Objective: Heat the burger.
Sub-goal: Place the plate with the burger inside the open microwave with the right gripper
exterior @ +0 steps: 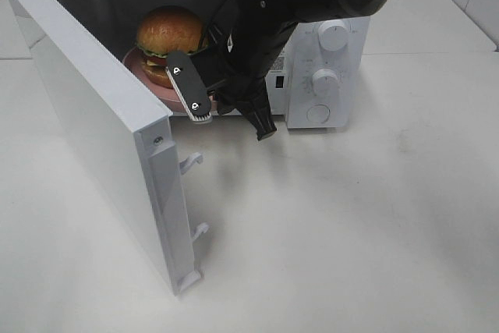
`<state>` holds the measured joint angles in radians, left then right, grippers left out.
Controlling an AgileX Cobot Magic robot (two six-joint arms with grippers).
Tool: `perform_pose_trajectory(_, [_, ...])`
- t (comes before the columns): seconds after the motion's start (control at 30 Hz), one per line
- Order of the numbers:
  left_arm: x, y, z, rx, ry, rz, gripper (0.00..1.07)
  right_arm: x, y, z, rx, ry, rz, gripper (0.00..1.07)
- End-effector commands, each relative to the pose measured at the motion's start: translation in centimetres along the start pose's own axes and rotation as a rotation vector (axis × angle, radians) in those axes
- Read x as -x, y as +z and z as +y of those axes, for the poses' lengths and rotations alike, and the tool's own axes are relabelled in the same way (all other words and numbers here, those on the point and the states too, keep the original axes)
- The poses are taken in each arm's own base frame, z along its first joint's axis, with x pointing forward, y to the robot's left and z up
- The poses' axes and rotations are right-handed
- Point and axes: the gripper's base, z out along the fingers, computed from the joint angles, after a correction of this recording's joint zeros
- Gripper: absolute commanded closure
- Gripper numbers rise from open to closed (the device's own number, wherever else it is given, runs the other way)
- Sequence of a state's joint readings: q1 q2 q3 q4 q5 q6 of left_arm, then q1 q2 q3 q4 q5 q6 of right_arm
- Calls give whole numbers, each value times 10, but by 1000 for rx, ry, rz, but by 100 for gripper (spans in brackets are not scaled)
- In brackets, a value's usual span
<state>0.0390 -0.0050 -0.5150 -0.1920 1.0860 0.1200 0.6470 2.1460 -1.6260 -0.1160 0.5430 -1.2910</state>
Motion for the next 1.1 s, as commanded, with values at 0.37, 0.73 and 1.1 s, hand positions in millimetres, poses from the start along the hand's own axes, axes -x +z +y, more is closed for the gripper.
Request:
perform_pose_trajectory(0.37, [0, -2, 0, -3, -3, -29, 9, 1, 21, -33, -105, 60, 3, 107])
perform_pose_trajectory(0.73, [0, -2, 0, -3, -3, -29, 9, 4, 40, -45, -154, 77, -11, 105])
perform_pose_trajectory(1.1, [0, -2, 0, -3, -3, -29, 9, 6, 42, -43, -148, 157, -38, 80])
